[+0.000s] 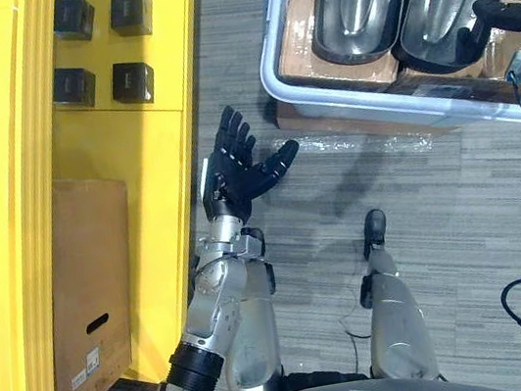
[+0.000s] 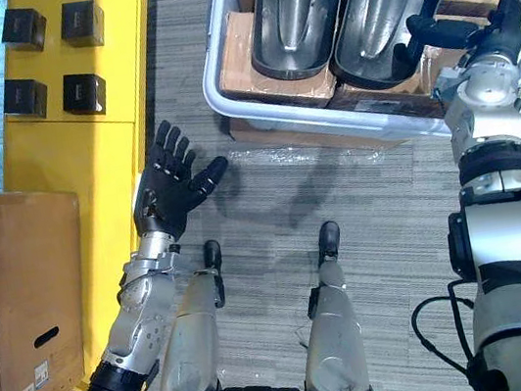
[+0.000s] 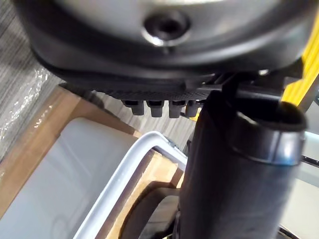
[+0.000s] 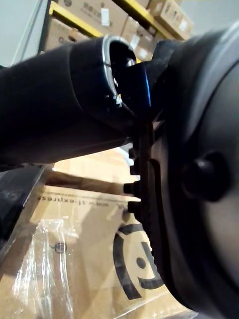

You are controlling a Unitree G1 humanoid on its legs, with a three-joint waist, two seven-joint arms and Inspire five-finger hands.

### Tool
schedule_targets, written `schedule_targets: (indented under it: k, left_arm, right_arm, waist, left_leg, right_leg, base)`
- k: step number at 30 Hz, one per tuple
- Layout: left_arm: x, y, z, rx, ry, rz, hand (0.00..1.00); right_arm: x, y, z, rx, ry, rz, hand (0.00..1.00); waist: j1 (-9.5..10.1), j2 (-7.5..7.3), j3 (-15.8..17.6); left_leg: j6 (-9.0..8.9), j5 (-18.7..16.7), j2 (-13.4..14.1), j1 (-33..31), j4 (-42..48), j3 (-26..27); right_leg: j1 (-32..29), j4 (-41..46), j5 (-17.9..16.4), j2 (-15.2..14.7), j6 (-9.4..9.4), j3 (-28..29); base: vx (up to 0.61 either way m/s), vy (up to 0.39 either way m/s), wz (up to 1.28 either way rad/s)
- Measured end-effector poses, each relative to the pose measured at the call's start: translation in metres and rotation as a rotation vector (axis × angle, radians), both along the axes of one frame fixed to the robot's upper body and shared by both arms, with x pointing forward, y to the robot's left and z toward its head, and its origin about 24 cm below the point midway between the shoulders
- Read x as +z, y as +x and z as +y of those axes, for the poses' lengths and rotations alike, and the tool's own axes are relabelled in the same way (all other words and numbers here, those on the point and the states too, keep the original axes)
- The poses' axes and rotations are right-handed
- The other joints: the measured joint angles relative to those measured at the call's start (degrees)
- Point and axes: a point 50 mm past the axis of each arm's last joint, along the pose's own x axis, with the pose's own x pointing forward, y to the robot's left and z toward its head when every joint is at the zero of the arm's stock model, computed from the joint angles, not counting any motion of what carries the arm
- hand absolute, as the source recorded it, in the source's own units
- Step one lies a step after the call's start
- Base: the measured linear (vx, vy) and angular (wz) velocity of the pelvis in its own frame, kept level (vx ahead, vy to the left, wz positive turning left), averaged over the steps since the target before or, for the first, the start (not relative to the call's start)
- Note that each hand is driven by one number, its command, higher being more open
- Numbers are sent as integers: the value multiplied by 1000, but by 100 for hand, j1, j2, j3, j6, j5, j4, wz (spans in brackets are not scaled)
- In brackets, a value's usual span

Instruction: Walk over and take three plastic housings, then place them on the shelf

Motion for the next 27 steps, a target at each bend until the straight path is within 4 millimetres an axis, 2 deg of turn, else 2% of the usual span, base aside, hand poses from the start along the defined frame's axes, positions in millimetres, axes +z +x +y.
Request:
schedule_targets:
  k: [4,5,12,16,20,23,27]
  left_arm:
    - [-3,2,0,5,3,19,100]
    - [-4,2,0,3,3,20,100]
    - [-5,1,-5,-15,10,25,100]
    - [-6,1,-4,-19,18,26,100]
    - [-14,-5,-2,-11,21,55,100]
    - [-20,-9,1,-4,27,78,100]
    - [-24,-11,4,19,30,98,100]
  right_arm:
    - [3,1,0,12,-18,28,100]
    - [4,0,-2,16,-23,44,0]
    - [12,-8,-18,-24,-178,266,0]
    - [9,-13,-26,-60,-227,428,0]
    - [-11,-22,-36,-119,-131,586,0]
    - [-9,-25,-38,-147,-60,550,0]
    - [-24,-36,-47,-250,17,617,0]
  waist:
    - [9,55,19]
    - [13,58,18]
    - [21,66,14]
    - [12,68,13]
    - [18,84,4]
    - [-3,92,-1]
    - [-29,95,-3]
  left_leg:
    - [1,-1,-15,-23,68,-8]
    - [1,0,-15,-46,91,-13]
    - [2,0,-7,-74,167,-15]
    - [2,0,-1,-63,202,-15]
    - [-1,2,6,-52,204,-15]
    - [0,3,9,-15,209,-3]
    - [-3,6,13,35,188,9]
  right_leg:
    - [-6,56,0,-19,0,-52]
    - [-10,55,0,-19,0,-66]
    - [-7,77,0,-9,1,-87]
    - [-3,134,-1,-7,-1,-88]
    - [10,136,-14,-3,-22,-129]
    - [35,139,-14,-4,-22,-128]
    - [73,139,-28,-4,-43,-131]
  base:
    - [-43,20,2]
    - [-44,4,1]
    - [-37,-1,-1]
    - [-35,2,0]
    - [-9,0,0]
    - [0,0,0]
    - [0,0,0]
